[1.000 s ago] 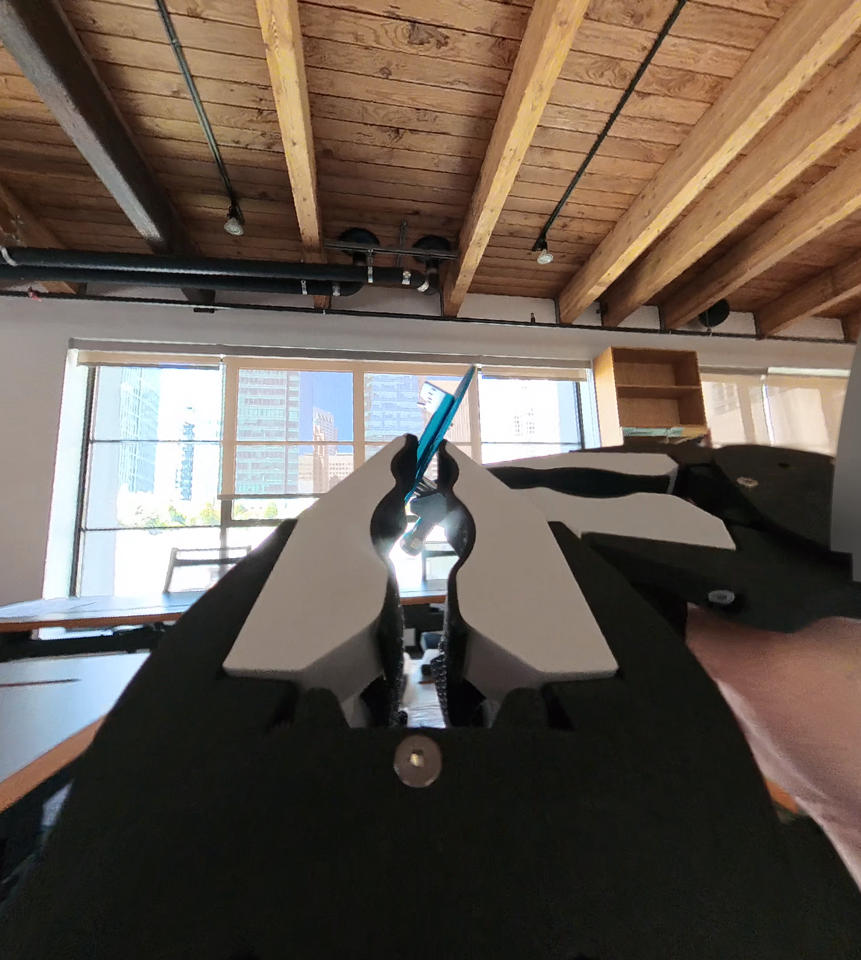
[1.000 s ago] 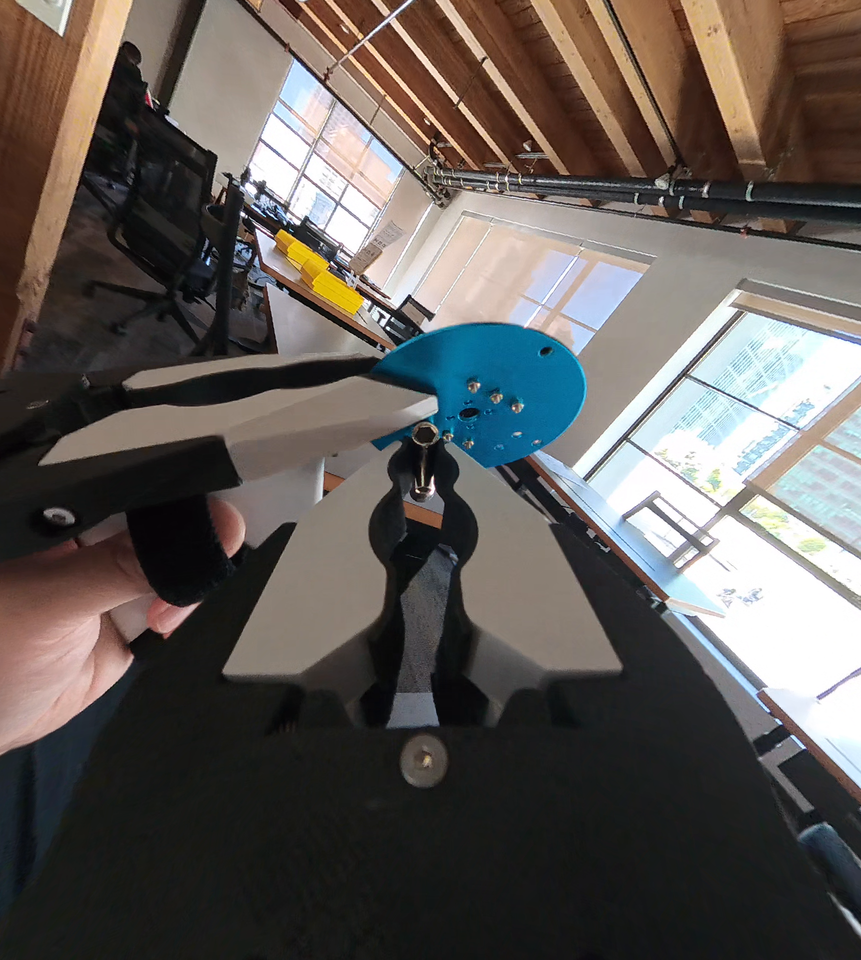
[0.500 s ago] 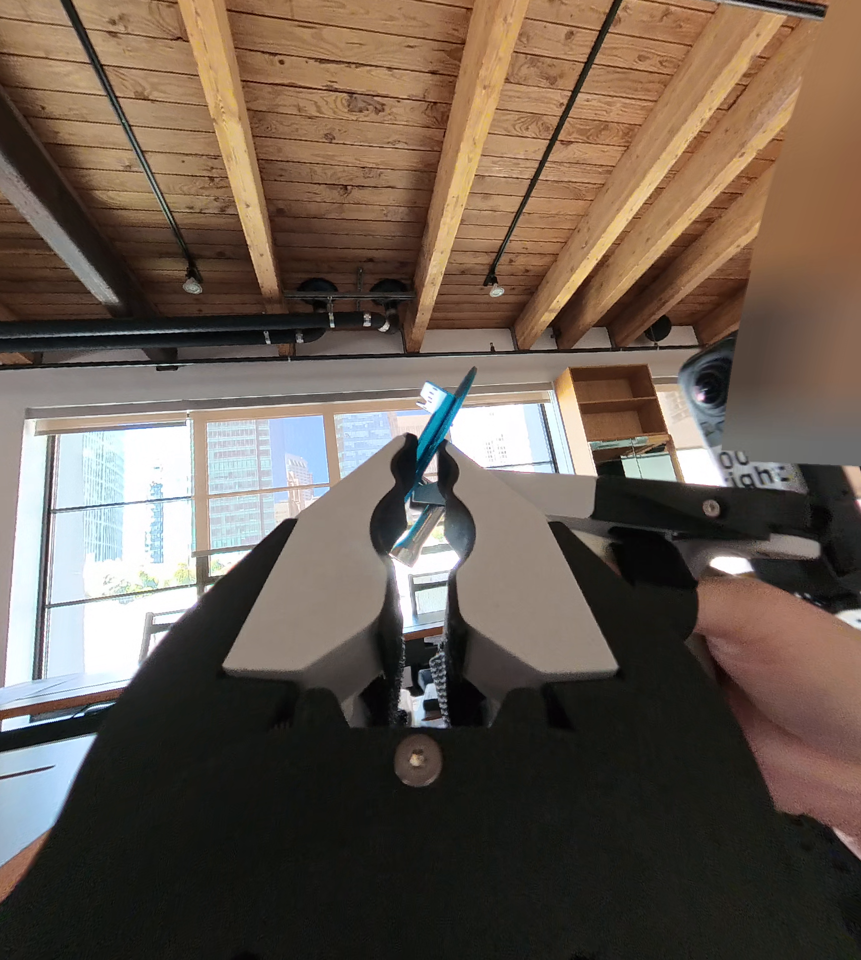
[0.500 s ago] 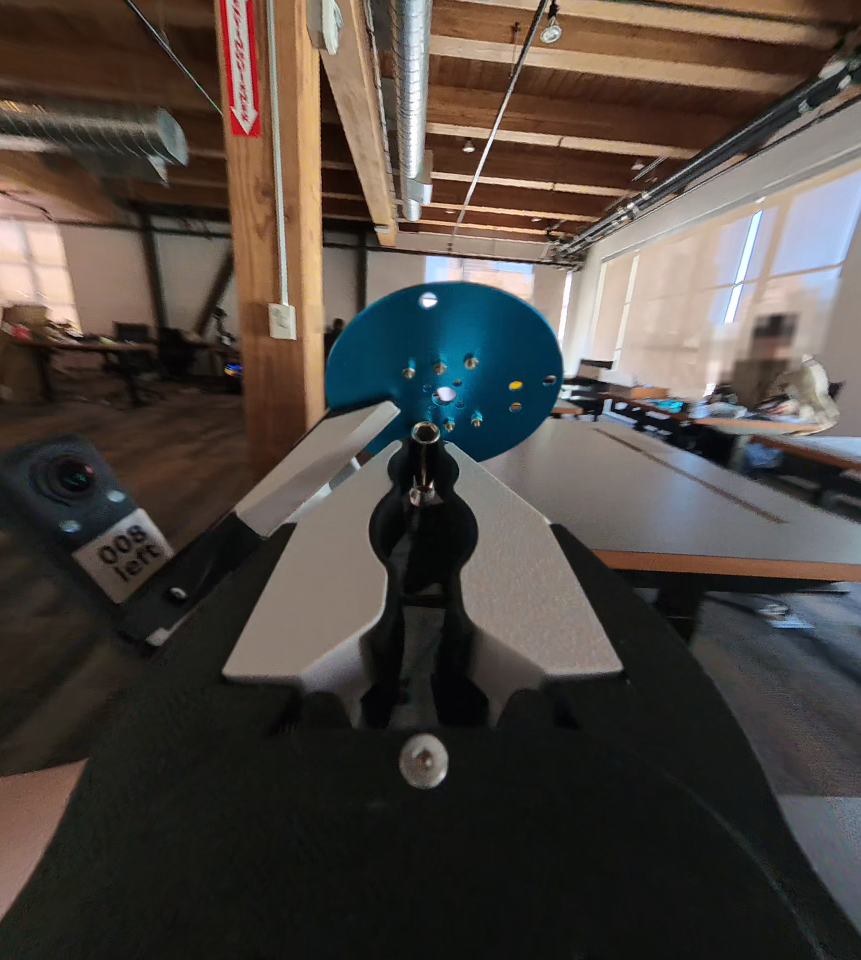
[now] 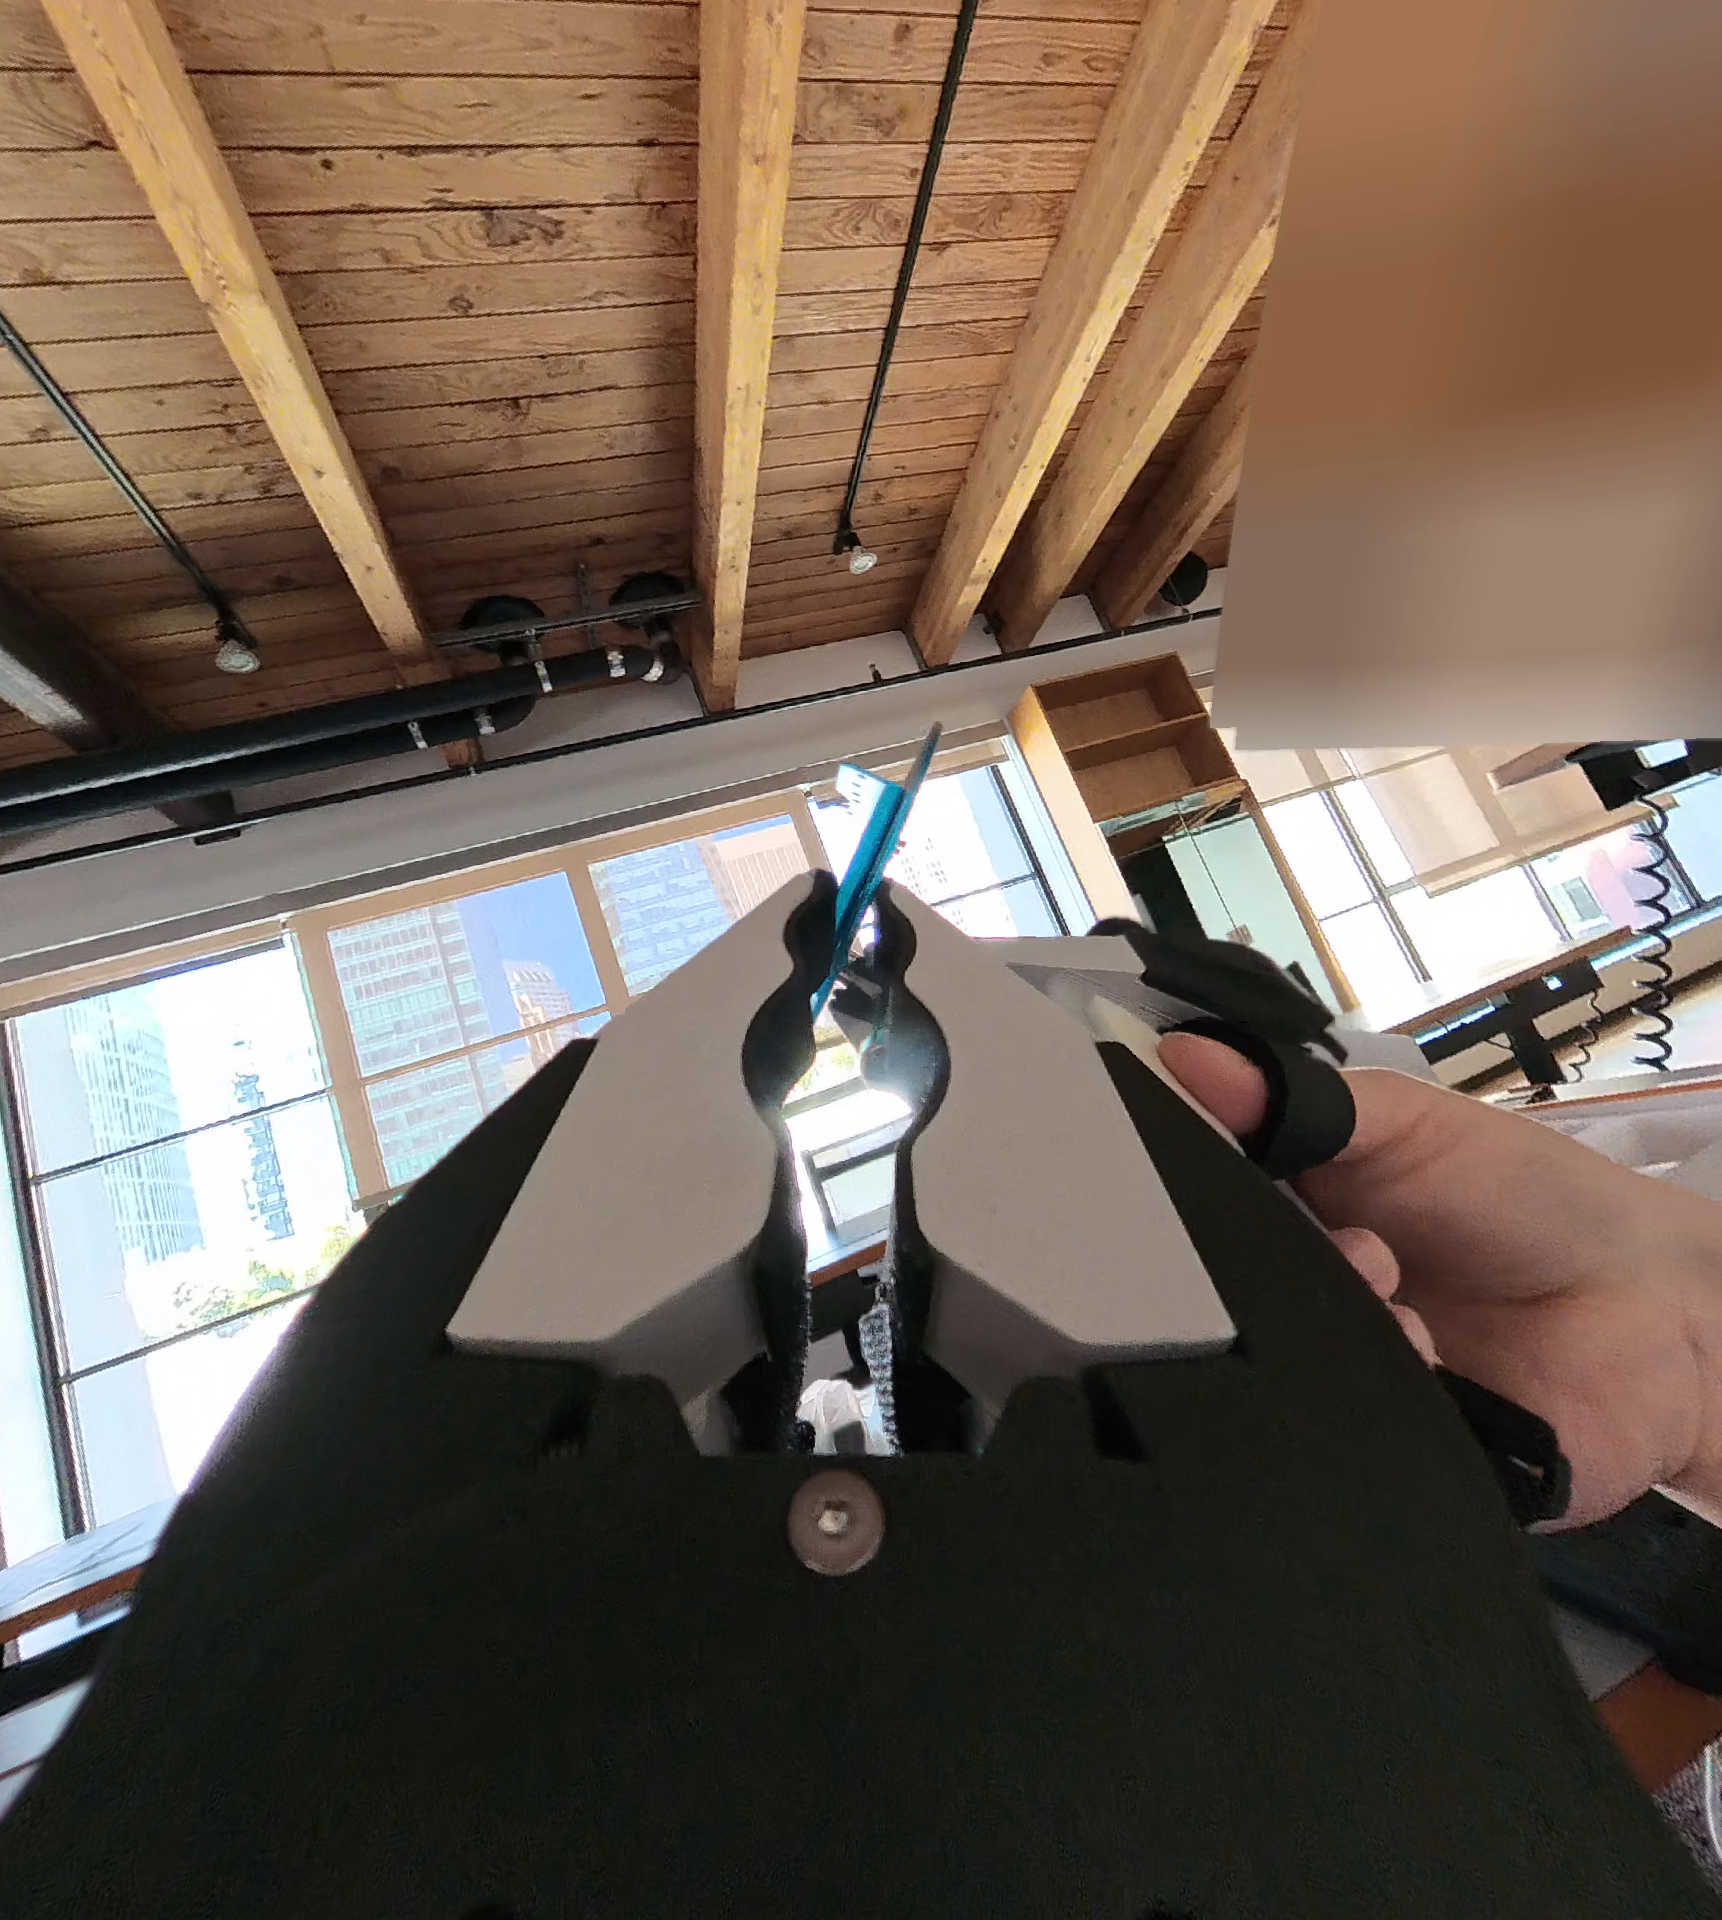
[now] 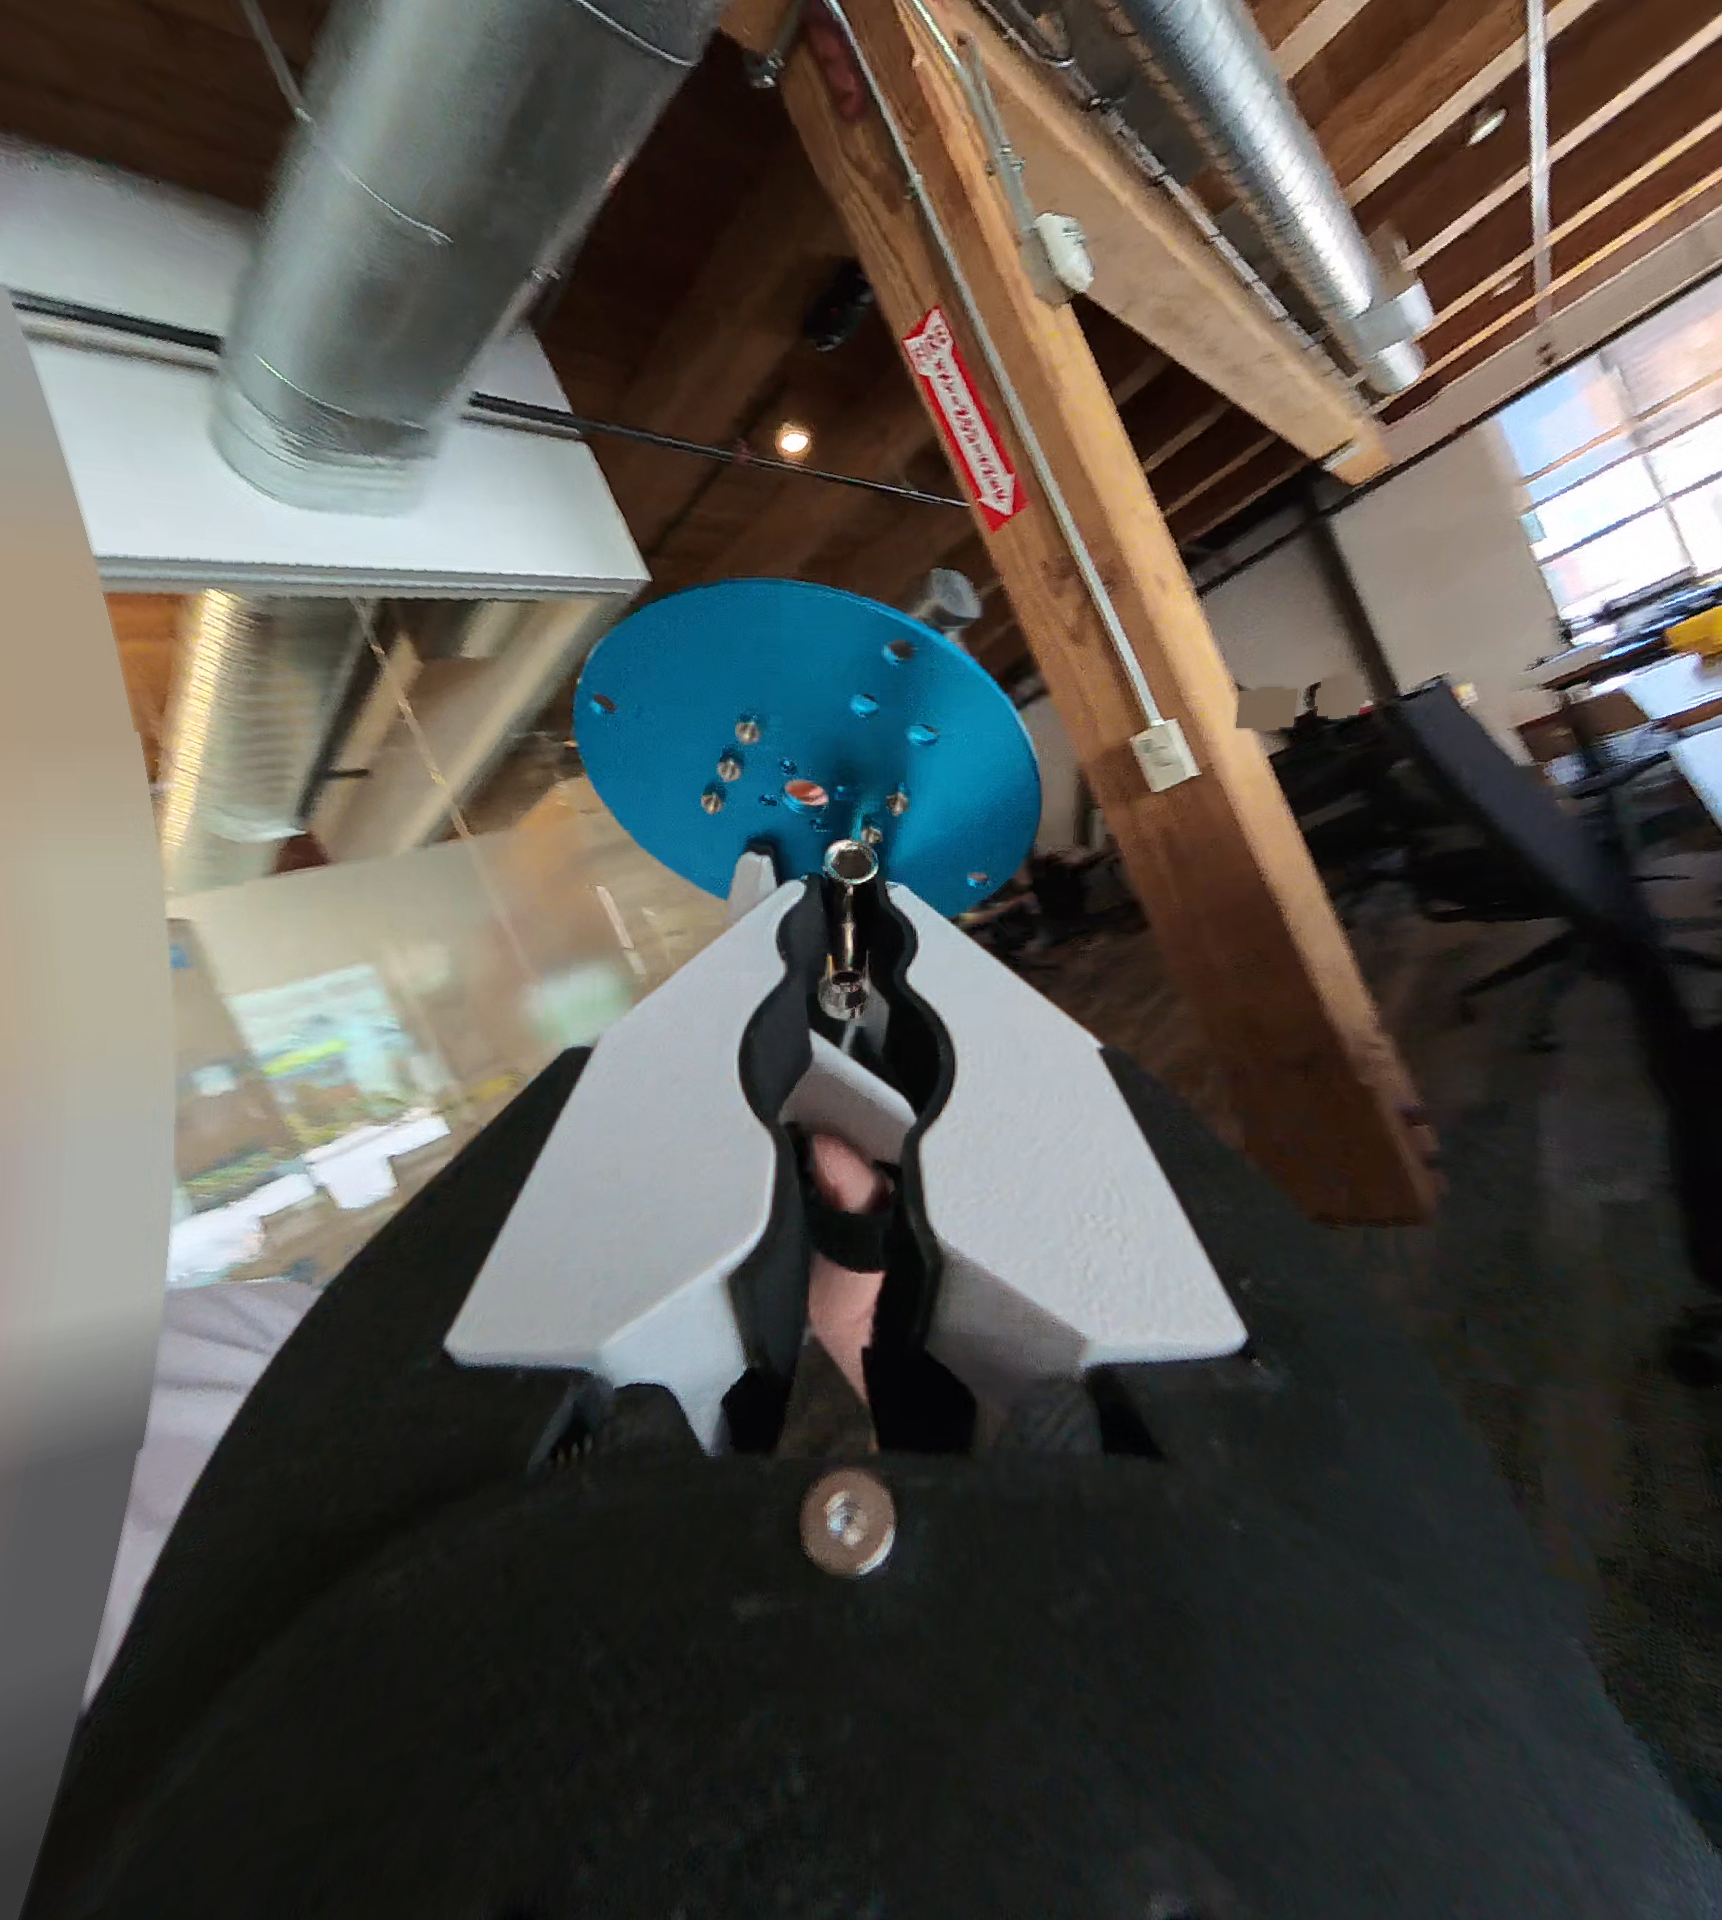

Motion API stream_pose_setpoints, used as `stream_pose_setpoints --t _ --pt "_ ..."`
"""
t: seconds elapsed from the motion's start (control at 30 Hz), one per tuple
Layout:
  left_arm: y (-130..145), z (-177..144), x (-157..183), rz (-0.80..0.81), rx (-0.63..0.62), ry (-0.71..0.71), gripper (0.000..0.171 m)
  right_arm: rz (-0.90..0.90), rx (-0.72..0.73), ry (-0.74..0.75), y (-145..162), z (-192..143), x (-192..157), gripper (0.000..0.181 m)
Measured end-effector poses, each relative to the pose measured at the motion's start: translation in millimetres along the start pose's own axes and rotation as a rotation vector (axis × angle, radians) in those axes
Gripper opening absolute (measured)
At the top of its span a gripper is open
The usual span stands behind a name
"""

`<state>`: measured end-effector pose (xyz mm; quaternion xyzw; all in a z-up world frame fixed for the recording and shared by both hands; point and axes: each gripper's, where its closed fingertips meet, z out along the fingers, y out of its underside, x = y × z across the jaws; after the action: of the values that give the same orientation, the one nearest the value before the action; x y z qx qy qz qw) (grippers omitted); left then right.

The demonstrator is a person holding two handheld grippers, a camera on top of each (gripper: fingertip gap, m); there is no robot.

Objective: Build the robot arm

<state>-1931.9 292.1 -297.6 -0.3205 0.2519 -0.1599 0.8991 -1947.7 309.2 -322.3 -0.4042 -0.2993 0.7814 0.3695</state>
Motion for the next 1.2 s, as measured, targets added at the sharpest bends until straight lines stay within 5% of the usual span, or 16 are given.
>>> stream_pose_setpoints --t 0.2,0.33,0.4,0.5,0.57,0.73,0.93,1.2 --pt "-6.2 -4.2 -4.0 -0.087 0.006 -0.035 0.003 0.32 0.058 -0.223 2.3 -2.0 -8.4 0.006" --pt "13.0 -10.4 -22.5 -0.299 -0.119 -0.131 0.003 0.119 -0.069 -0.148 11.7 -12.5 -10.6 0.006" --pt "22.9 -16.5 -30.4 -0.409 -0.186 -0.146 0.003 -0.15 -0.318 0.051 24.3 -32.9 19.5 0.006" --pt "29.1 -23.0 -40.5 -0.501 -0.254 -0.14 0.003 -0.811 -0.853 0.702 13.9 -116.4 137.6 0.006" --pt "33.1 -24.2 -43.2 -0.456 -0.32 -0.113 0.003 -1.046 -1.188 0.754 23.6 -150.2 165.3 0.007" --pt "35.3 -24.2 -44.1 -0.492 -0.405 -0.048 0.003 -1.178 -1.757 0.746 67.4 -219.6 221.9 0.007" --pt "37.7 -25.5 -48.9 -0.547 -0.438 -0.037 0.003 -1.24 -1.966 0.64 84.9 -250.2 254.5 0.007" --pt "52.3 -26.1 -53.4 -0.707 -0.454 -0.036 0.002 -1.116 -1.935 0.559 85.6 -248.6 258.6 0.013"
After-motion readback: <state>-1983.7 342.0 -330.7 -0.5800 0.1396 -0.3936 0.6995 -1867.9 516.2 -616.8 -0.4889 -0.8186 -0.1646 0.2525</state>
